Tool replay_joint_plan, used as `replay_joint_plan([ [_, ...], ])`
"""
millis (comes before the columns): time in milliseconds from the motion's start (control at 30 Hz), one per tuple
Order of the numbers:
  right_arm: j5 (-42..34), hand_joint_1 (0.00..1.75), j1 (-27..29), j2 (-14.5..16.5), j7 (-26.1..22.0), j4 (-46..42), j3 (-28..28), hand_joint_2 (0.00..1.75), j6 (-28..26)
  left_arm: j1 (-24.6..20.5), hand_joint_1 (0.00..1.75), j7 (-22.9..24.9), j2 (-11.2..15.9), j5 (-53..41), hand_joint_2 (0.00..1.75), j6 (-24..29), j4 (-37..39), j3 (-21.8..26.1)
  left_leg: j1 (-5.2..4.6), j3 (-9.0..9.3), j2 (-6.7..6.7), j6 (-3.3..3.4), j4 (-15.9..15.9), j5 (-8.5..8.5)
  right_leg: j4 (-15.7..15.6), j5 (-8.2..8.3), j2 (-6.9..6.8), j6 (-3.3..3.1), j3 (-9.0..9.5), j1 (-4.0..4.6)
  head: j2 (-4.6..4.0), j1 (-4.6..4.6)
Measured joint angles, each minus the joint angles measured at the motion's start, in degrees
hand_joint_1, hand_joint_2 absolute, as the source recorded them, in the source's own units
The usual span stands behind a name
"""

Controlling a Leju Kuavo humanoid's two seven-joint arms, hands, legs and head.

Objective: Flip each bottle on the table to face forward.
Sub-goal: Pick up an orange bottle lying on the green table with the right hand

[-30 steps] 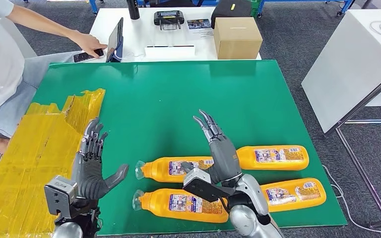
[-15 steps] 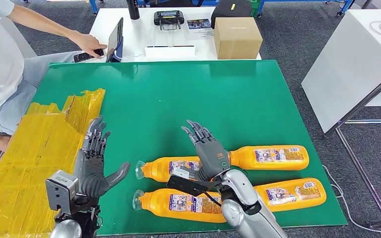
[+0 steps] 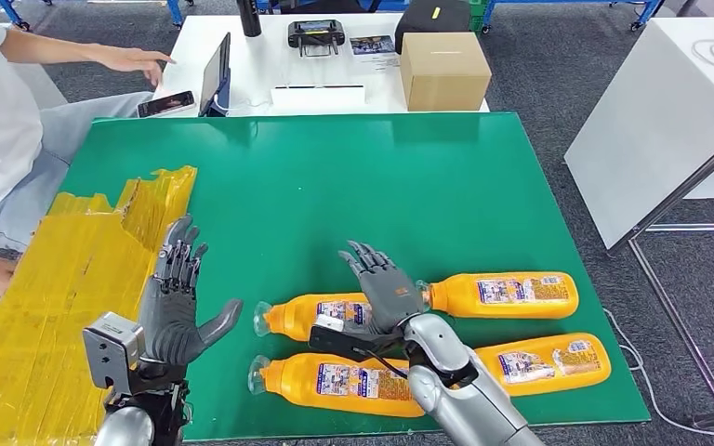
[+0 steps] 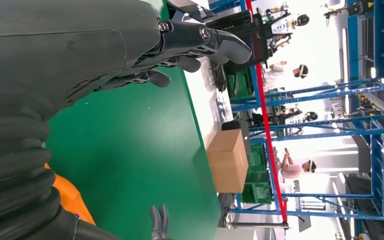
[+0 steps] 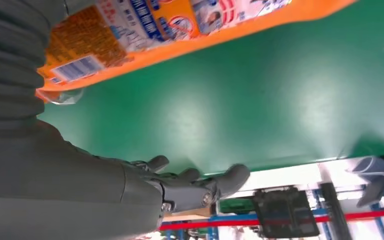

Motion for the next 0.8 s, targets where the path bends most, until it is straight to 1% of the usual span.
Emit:
replay_joint_plan([
  [133,0.3,0.00,-1.7,0.6,0.4,4.2,1.0,1.75,0.5,-0.3,0.00,0.0,-0.2,0.5,1.75,-0.1,0.7,0.4,0.00,0.03,-0.10,0.00,0.0,0.00,0.0,0.00,-0.03,0.00,0.03,0.00,0.00,0.01],
  [333,-0.6,0.00,-2.8,0.7,0.0,9.3,2.3,1.75,2.5,-0.8,0.00,0.1,-0.3,1.0,1.75,-0.2,1.8,0.5,0.00,0.00,-0.14,0.00,0.0,0.00,0.0,0.00,-0.04,0.00,0.03,-0.01,0.00,0.00],
  [567,-0.6,0.00,-5.5,0.7,0.3,13.4,4.1,1.75,4.1,-1.3,0.00,0.1,-0.3,1.7,1.75,-0.2,2.8,0.6,0.00,0.05,-0.13,0.00,0.0,0.00,0.0,0.00,-0.02,0.00,0.04,0.00,0.00,0.00],
  [800,0.4,0.00,-7.1,0.9,1.7,15.7,5.4,1.75,4.2,-1.3,0.00,0.3,-0.3,1.9,1.75,-0.5,3.3,0.6,0.00,0.16,-0.12,0.00,0.0,0.00,0.0,0.00,-0.03,0.00,0.16,0.00,0.00,0.00],
])
